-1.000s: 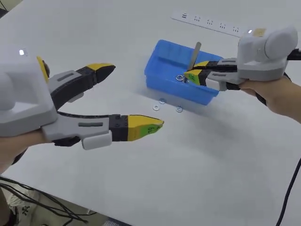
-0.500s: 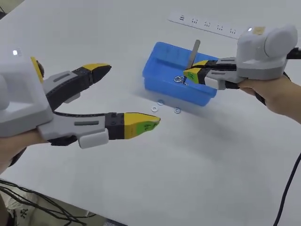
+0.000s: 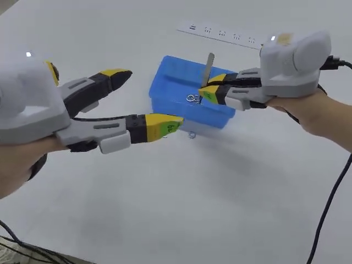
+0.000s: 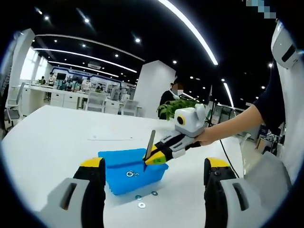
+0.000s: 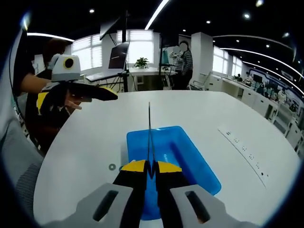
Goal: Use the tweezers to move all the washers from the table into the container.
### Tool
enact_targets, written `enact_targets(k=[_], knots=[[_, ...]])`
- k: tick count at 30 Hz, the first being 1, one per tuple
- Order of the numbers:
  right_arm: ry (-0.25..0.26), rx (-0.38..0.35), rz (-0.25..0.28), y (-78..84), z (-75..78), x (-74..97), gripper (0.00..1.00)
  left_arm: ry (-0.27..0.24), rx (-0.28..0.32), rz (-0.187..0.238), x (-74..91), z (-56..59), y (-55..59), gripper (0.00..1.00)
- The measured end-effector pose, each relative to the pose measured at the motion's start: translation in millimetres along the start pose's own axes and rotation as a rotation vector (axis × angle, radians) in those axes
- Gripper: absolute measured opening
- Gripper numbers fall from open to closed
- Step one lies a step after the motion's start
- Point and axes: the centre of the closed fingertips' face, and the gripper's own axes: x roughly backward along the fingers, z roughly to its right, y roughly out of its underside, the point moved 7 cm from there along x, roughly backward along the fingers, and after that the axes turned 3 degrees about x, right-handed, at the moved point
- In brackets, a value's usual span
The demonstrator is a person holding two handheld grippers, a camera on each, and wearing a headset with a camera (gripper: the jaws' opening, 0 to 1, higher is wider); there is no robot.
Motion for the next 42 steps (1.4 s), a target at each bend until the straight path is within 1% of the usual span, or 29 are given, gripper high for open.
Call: enact_targets(k=[1, 3, 5, 6, 7, 8, 9, 10, 12, 16, 19, 21, 23, 27, 29, 31, 32, 35, 37, 38, 39, 40, 42], knots=[[0.001, 0.003, 0.000, -0.6, -0.2, 0.8, 0.07, 0.002, -0.016, -0.003, -5.4, -3.1, -2.8, 0.88], [0.006, 0.007, 0.004, -1.9, -0.2, 2.4, 0.07, 0.012, -0.034, -0.017, -12.6, -6.4, -5.0, 0.85], [0.008, 0.020, 0.003, -3.2, -1.1, 3.6, 0.07, 0.029, -0.053, -0.029, -20.6, -8.5, -6.5, 0.81], [0.007, 0.026, 0.005, -4.3, -2.3, 4.3, 0.07, 0.047, -0.070, -0.037, -25.2, -7.9, -6.7, 0.79], [0.006, 0.027, 0.005, -4.8, -2.7, 4.5, 0.07, 0.047, -0.078, -0.035, -26.5, -8.0, -7.0, 0.76], [0.004, 0.035, 0.008, -6.1, -4.1, 5.0, 0.07, 0.040, -0.113, -0.027, -30.7, -9.3, -8.0, 0.75], [0.004, 0.040, 0.008, -7.1, -5.1, 5.3, 0.07, 0.035, -0.135, -0.031, -33.0, -10.2, -8.0, 0.75], [-0.001, 0.047, 0.010, -8.4, -6.7, 5.6, 0.07, 0.044, -0.145, -0.042, -36.6, -9.7, -7.2, 0.75], [-0.001, 0.066, 0.009, -10.2, -8.9, 5.7, 0.07, 0.057, -0.149, -0.046, -42.0, -9.4, -7.5, 0.73], [-0.012, 0.096, 0.004, -12.7, -13.0, 4.9, 0.07, 0.098, -0.155, -0.045, -50.3, -6.5, -10.9, 0.62], [-0.024, 0.117, 0.000, -13.9, -16.8, 3.6, 0.07, 0.127, -0.200, -0.069, -57.5, -5.6, -13.5, 0.54], [-0.030, 0.124, 0.000, -14.7, -18.1, 3.1, 0.07, 0.146, -0.199, -0.073, -61.3, -5.3, -16.8, 0.53], [-0.037, 0.131, 0.000, -15.3, -19.4, 2.4, 0.07, 0.171, -0.209, -0.073, -63.8, -4.2, -20.6, 0.48], [-0.050, 0.146, -0.002, -16.7, -22.1, 1.1, 0.07, 0.217, -0.225, -0.079, -67.0, -2.9, -26.4, 0.36], [-0.056, 0.151, -0.003, -17.2, -23.4, 0.6, 0.07, 0.258, -0.234, -0.091, -68.1, -0.5, -27.9, 0.34], [-0.061, 0.158, -0.005, -17.8, -24.5, 0.1, 0.07, 0.278, -0.258, -0.111, -68.9, 0.6, -28.1, 0.32], [-0.063, 0.159, -0.004, -18.1, -24.9, 0.0, 0.07, 0.296, -0.272, -0.126, -69.2, 1.5, -28.0, 0.30], [-0.066, 0.165, -0.004, -19.2, -25.3, -0.1, 0.07, 0.334, -0.270, -0.143, -70.5, 4.4, -27.9, 0.25], [-0.066, 0.166, 0.001, -20.4, -25.3, 0.1, 0.07, 0.357, -0.285, -0.182, -71.3, 5.7, -25.2, 0.23], [-0.066, 0.170, 0.002, -21.0, -25.2, 0.3, 0.07, 0.360, -0.314, -0.202, -72.1, 5.2, -23.6, 0.22], [-0.067, 0.171, 0.003, -21.3, -25.1, 0.5, 0.07, 0.363, -0.315, -0.206, -72.6, 5.5, -23.2, 0.22], [-0.068, 0.172, 0.004, -21.6, -25.2, 0.7, 0.07, 0.378, -0.312, -0.215, -72.4, 6.7, -22.7, 0.20], [-0.070, 0.177, 0.006, -22.3, -25.3, 1.2, 0.07, 0.391, -0.312, -0.214, -72.3, 8.2, -23.4, 0.15]])
